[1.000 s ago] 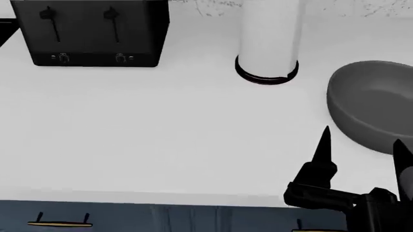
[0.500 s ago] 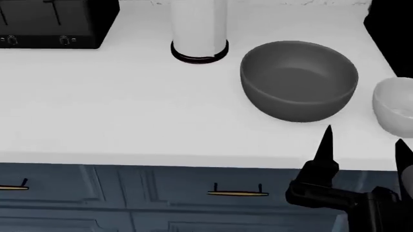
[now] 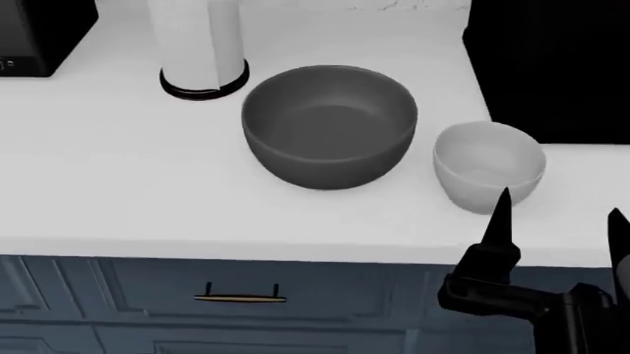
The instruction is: Stack the bowls from largest to smallest.
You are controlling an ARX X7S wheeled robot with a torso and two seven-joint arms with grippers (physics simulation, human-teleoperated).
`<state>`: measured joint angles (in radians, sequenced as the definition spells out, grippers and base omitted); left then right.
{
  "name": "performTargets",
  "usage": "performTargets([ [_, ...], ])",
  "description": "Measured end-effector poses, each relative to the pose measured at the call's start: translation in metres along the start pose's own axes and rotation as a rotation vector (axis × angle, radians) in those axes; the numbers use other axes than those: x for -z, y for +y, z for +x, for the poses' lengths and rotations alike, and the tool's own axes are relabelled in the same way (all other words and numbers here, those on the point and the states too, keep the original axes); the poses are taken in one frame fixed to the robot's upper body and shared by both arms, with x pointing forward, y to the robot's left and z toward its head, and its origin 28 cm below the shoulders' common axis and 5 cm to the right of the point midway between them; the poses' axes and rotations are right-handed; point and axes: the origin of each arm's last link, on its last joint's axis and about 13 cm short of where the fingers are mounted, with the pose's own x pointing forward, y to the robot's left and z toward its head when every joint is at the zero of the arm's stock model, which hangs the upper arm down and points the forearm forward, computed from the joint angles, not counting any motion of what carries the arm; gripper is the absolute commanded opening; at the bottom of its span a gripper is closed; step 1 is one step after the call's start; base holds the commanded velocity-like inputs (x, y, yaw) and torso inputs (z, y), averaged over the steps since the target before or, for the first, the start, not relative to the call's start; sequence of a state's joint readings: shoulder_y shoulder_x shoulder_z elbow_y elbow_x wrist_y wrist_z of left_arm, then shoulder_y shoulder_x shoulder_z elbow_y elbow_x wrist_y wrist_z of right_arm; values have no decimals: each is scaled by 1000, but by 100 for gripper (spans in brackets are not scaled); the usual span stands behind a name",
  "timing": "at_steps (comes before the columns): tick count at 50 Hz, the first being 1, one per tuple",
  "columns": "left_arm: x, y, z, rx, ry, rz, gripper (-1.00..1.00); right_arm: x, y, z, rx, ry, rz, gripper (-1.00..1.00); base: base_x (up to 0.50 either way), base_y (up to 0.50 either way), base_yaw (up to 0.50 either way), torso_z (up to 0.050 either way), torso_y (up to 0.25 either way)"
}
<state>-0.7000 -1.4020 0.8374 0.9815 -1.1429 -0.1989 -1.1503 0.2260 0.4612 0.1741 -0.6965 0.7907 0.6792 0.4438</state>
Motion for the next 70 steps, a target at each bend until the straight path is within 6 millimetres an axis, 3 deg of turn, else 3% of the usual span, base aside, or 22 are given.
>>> performTargets([
  [22, 2, 0, -1, 7, 18, -13, -100, -1, 0, -1, -11, -14, 4, 100, 137, -465, 0, 0, 0],
  [51, 3, -2, 1, 21, 26, -9, -100, -3, 1, -5, -42, -76, 3, 100, 338, -13, 0, 0, 1],
  [63, 2, -3, -1, 31, 26, -6, -100, -6, -1, -5, -37, -93, 11, 100, 64, 0, 0, 0, 1],
  [70, 1, -13, 15, 118, 47, 5, -100, -9, -1, -6, -43, -100, 17, 100, 0, 0, 0, 0, 0],
])
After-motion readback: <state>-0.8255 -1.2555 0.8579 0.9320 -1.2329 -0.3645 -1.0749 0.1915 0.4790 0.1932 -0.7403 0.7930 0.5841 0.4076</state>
